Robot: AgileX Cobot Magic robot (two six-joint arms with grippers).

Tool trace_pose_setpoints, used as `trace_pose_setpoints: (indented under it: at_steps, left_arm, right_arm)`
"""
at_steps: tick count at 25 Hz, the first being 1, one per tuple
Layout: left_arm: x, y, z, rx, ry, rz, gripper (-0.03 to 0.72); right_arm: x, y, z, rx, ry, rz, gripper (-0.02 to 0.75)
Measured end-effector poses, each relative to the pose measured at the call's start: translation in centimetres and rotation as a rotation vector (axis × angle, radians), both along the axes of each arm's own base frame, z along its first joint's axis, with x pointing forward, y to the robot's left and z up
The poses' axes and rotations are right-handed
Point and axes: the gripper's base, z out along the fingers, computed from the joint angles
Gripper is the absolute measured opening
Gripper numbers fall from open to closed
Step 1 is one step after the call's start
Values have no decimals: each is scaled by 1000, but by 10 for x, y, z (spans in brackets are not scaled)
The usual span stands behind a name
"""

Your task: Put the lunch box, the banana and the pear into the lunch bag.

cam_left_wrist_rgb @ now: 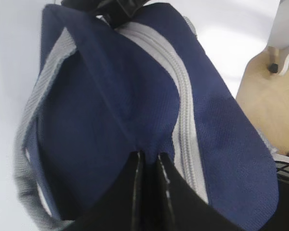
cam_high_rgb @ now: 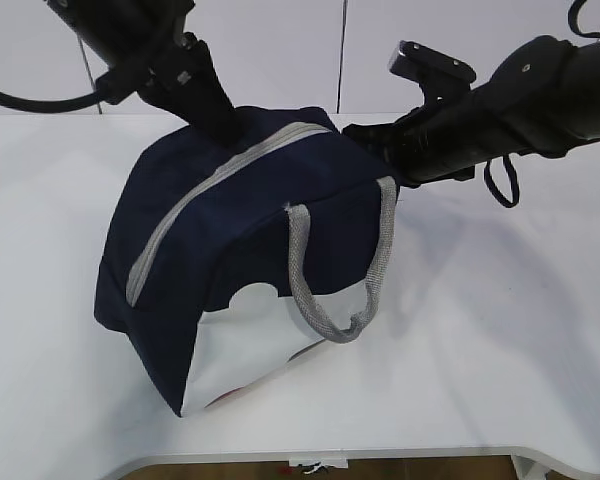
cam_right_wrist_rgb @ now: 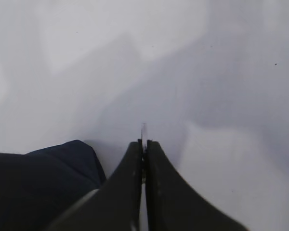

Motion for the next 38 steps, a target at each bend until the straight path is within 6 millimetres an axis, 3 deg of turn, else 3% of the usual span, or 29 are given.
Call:
trace_pose_setpoints:
  at_steps: [9, 13, 17, 21, 26, 31, 38]
  left_arm:
    - [12, -6, -25, 16, 64, 0, 17]
    - [12, -6, -25, 16, 67, 3, 37]
    - [12, -6, -25, 15, 75, 16, 123]
    - [12, -6, -25, 14, 90, 42, 265]
    - [13, -4, -26, 32, 117, 100, 415]
    - [13, -3, -27, 43, 136, 138, 441]
    - [10, 0, -20, 47, 138, 185, 493]
  right_arm:
    - [0, 0, 0, -18, -10, 17, -2]
    - [1, 0, 2, -23, -20, 24, 63]
    - [5, 1, 8, -24, -43, 32, 192]
    - [4, 2, 8, -34, -42, 52, 296]
    - [-2, 2, 24, -79, -93, 129, 319]
    - [-10, 0, 54, -121, -189, 184, 319]
    - [-24, -2, 77, -169, -224, 261, 319]
